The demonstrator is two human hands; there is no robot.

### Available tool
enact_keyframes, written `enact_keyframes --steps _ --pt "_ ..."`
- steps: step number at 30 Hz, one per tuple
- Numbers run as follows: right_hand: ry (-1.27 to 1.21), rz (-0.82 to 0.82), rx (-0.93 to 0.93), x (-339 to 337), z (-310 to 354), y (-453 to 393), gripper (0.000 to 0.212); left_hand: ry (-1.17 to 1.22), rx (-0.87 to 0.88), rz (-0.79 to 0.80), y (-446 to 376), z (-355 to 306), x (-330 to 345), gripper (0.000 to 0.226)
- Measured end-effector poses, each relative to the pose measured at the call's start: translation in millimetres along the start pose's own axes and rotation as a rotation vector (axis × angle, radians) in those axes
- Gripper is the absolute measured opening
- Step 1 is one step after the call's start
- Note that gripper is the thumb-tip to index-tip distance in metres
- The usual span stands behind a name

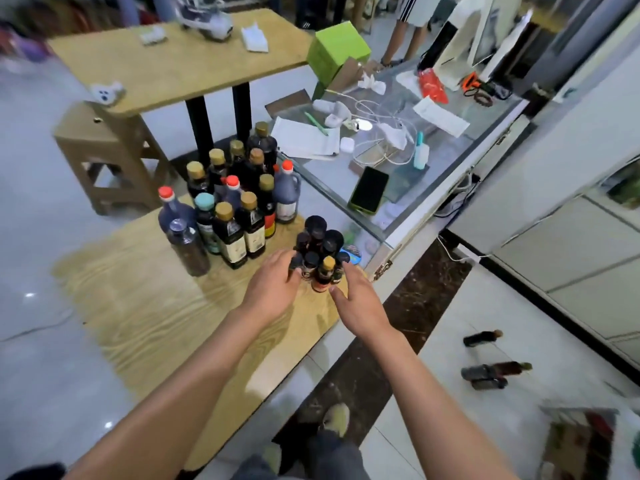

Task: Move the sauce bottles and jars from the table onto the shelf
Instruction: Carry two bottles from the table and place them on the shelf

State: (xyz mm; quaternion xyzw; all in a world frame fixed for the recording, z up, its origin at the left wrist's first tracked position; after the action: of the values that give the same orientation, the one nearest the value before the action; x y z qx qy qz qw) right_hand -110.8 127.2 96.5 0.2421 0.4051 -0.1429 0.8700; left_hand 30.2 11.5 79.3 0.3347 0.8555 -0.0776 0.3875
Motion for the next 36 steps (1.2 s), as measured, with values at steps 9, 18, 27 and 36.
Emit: enact_keyframes --steps 9,18,27,36 --pt "-0.245 0.019 0.088 31 -25 -70 0.053 -0.039 -0.230 -0.024 -48 19 39 0.052" --pt "-0.112 0.057 0.103 37 -39 -118 0.047 -0.202 -0.238 0.111 -87 30 56 0.061" --pt "-0.049 0.061 0.054 37 -39 -125 0.036 -0.154 -0.234 0.107 -96 30 58 0.036" --pt "-0.260 -0.044 0.028 33 -44 -80 0.035 -0.067 -0.219 0.112 -52 33 50 0.029"
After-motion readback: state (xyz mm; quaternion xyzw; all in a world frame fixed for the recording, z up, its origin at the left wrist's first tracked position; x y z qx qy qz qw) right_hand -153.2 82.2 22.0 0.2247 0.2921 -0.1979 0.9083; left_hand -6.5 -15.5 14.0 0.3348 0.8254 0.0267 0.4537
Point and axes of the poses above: each hand's wrist, its own y-axis away from the middle knuckle, its own x-axis out of the palm, z = x × y, the point moved 1 cm from there along -y, towards the middle knuckle, and after that the axes turned 3 degrees about z, right-handed, at the moved point
